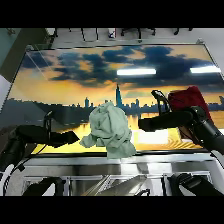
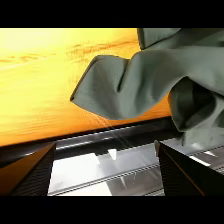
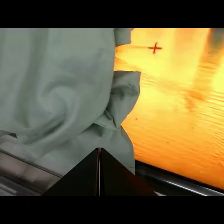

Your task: Fold the shirts.

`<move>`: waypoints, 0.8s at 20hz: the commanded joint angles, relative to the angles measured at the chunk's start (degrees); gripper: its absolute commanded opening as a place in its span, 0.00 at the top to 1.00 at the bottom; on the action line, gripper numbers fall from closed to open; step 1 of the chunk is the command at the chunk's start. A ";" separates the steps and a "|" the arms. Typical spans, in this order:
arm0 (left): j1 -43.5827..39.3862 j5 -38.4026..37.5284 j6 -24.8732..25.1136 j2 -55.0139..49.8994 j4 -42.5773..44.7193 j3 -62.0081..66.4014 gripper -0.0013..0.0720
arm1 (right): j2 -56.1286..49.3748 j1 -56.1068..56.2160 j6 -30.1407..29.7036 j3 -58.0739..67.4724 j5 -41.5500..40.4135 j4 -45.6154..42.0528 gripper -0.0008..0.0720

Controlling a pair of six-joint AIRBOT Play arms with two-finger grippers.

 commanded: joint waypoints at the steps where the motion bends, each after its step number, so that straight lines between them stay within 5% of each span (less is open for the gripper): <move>1: 2.89 -4.50 9.46 -5.70 -6.27 -4.24 0.02 | -0.26 -4.70 -1.09 0.00 -6.23 0.17 0.94; 4: 2.80 -5.20 14.32 -12.94 -11.23 -0.33 0.02 | -0.26 -6.49 -2.14 0.00 -8.20 -0.15 0.94; 6: 1.33 -5.14 15.21 -17.09 -11.91 1.99 0.02 | -0.28 -6.58 -3.15 0.00 -9.38 -0.90 0.74; 10: -4.15 -4.66 16.13 -24.06 -11.85 4.37 0.02 | -0.33 -10.36 -3.15 0.00 -11.78 -1.53 0.74; 11: -5.14 -3.93 16.55 -25.05 -11.85 5.11 0.14 | -0.33 -12.11 -3.19 0.00 -12.37 -1.51 0.74; 13: -5.84 -2.56 16.72 -25.88 -11.43 6.58 0.81 | -0.33 -15.50 -3.63 0.00 -13.35 -1.51 0.74; 16: -4.22 -2.54 17.05 -25.86 -11.41 8.72 0.97 | -1.36 -17.27 -4.90 -0.09 -13.22 -1.51 0.72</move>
